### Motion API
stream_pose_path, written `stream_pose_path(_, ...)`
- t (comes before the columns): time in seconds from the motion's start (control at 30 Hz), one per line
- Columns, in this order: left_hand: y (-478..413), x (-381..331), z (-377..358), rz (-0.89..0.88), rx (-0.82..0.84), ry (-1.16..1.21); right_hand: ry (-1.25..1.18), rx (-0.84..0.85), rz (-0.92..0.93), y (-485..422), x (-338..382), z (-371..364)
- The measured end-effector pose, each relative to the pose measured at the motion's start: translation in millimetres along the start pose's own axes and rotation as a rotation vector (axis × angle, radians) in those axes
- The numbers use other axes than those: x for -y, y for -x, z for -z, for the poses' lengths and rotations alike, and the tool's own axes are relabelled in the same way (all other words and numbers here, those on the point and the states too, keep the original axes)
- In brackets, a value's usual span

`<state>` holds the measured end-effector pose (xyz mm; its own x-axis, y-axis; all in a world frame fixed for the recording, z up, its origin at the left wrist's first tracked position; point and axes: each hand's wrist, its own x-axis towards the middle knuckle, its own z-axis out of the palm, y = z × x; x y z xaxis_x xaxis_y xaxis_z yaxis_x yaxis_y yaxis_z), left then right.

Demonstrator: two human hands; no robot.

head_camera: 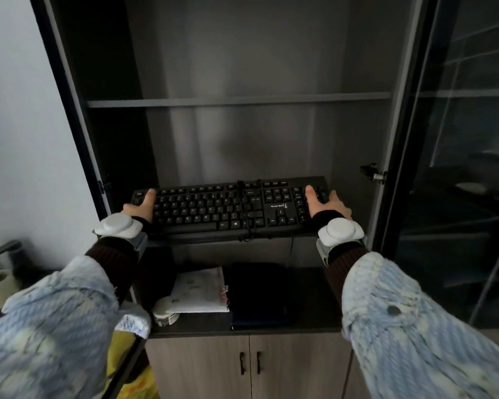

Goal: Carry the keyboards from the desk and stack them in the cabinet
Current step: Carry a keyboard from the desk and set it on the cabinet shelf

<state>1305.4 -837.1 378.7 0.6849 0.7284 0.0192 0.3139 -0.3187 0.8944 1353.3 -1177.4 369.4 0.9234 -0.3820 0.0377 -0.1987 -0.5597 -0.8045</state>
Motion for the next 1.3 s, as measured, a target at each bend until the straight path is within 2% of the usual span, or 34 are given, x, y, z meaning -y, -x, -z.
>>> stream_pose_path(0.17, -39, -39, 0, -0.024, -0.033, 0.036, -0.059, 0.014, 0.095, -48, 43, -18)
stream_pose_path(0.3, -85, -66, -4, -0.067, 0.010, 0.051, -0.113, -0.063, 0.153, -83, 74, -36)
stream_pose_path(0.6, -172, -120, -24, -0.153, 0.043, 0.063, -0.163, -0.149, 0.138, -152, 134, -61)
stream_pose_path(1.1, -278, -152, -35, -0.262, 0.044, 0.058, -0.137, -0.130, 0.223, -221, 219, -108)
stream_pose_path(1.3, -304, -140, -45, -0.235, 0.072, 0.061, -0.085, -0.122, 0.222, -232, 222, -138)
